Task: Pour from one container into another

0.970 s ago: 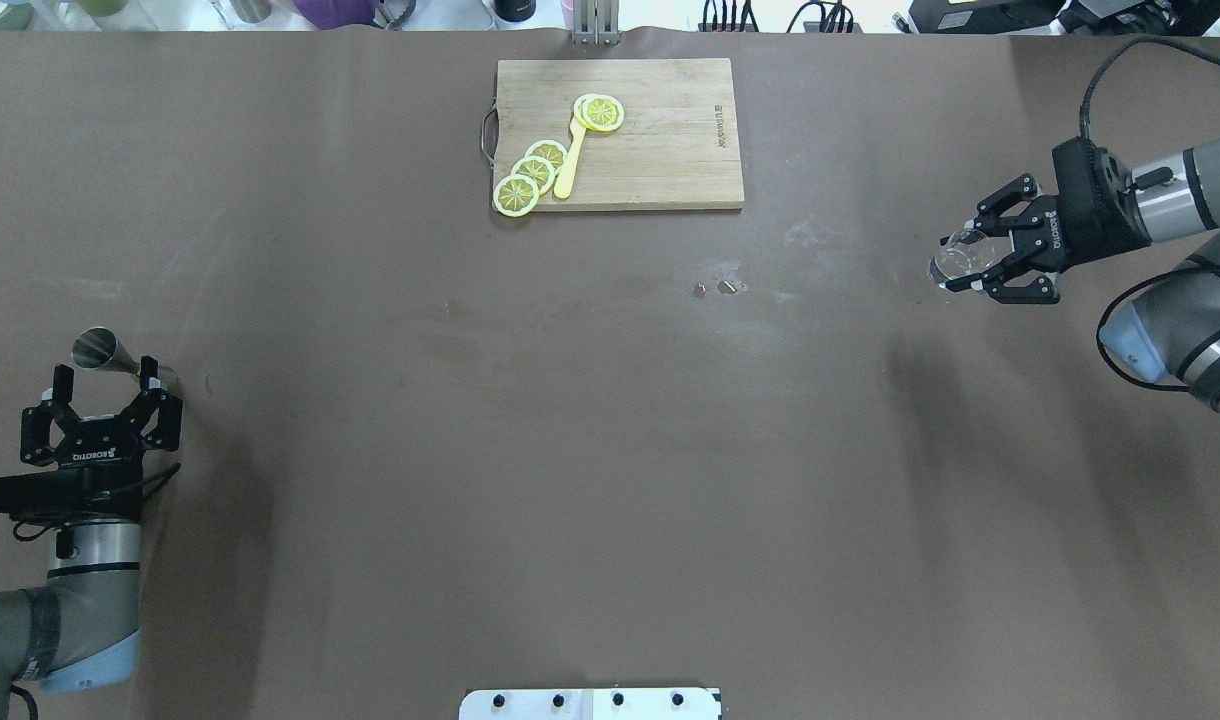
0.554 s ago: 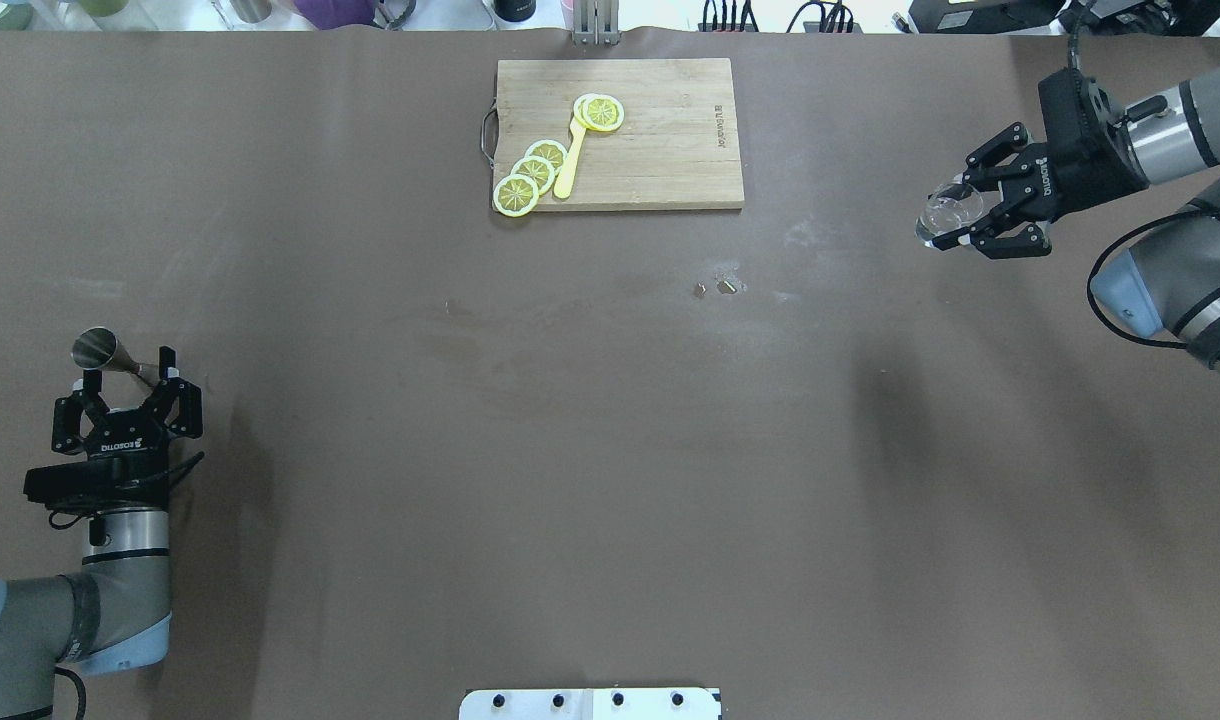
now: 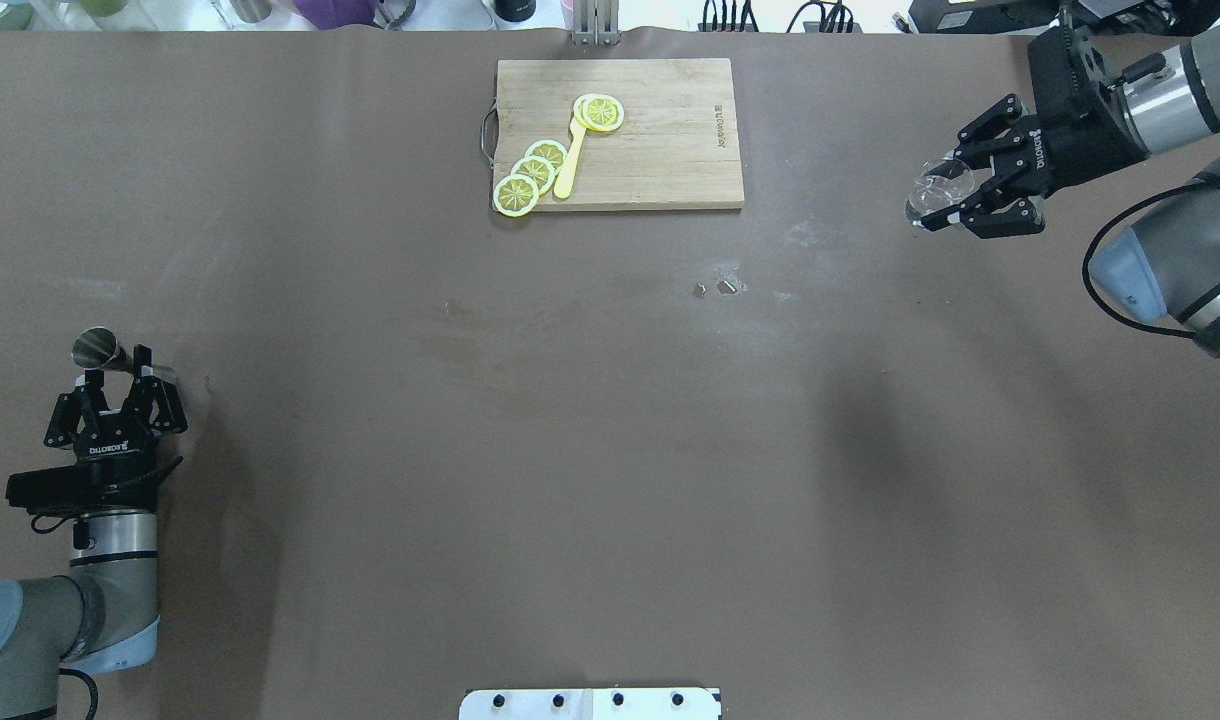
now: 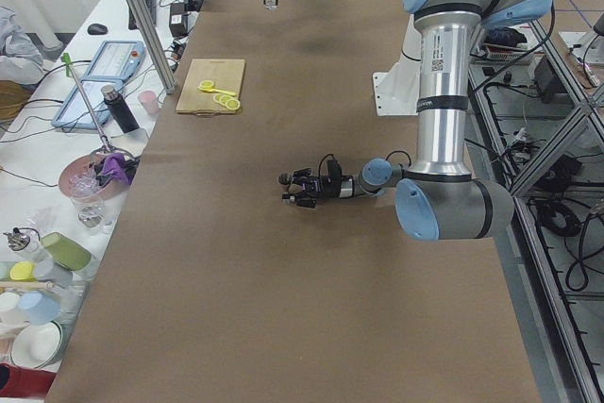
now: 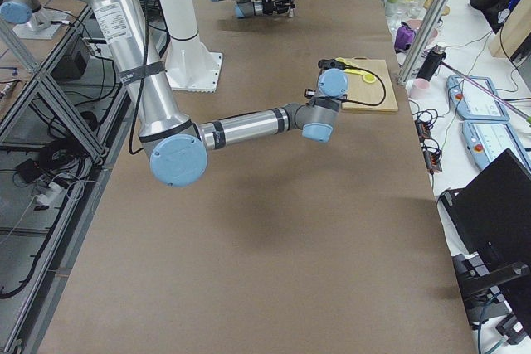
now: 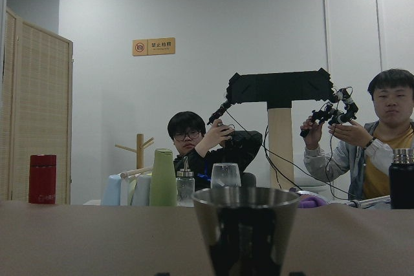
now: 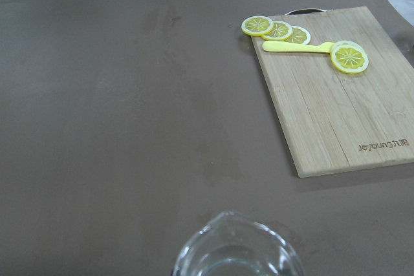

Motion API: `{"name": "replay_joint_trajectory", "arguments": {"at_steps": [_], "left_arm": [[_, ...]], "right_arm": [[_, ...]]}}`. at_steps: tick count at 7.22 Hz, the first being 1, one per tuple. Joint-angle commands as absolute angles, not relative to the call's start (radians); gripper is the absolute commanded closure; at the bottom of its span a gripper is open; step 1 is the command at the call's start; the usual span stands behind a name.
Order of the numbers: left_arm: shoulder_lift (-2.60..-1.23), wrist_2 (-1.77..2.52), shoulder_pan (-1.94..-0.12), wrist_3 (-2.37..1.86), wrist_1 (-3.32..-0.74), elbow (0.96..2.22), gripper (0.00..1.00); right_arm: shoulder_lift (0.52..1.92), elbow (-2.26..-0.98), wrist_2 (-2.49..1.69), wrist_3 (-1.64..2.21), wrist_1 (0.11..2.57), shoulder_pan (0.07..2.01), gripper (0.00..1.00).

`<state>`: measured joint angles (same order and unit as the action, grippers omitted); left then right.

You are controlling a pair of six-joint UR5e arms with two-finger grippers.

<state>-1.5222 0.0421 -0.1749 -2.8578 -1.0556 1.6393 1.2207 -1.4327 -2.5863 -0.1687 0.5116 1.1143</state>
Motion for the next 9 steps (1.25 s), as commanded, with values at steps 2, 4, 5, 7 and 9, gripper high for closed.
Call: {"name": "replay_joint_trajectory", "arguments": {"at_steps": [2, 4, 5, 7, 9], "left_arm": [[-1.519, 0.041, -0.172, -2.858, -0.976, 1.693, 1.0], [-1.52, 0.041, -0.172, -2.846, -0.86, 1.854, 1.0], [-1.554, 0.022, -0.172, -2.811, -0.791, 1.932, 1.0], [-1.647, -0.05, -0.16, -2.581, -0.781, 2.003, 1.0], [-1.744, -0.069, -0.13, -2.553, -0.782, 2.0, 1.0]], "right_arm": [[1.218, -1.434, -2.585, -0.169, 0.534, 1.103, 1.0], [1.218, -1.434, -2.586, -0.169, 0.535, 1.098, 1.0], [1.21, -1.436, -2.586, -0.169, 0.535, 1.097, 1.0], [1.204, -1.478, -2.586, -0.169, 0.593, 1.1, 1.0], [1.204, -1.555, -2.585, -0.169, 0.676, 1.097, 1.0]]}}
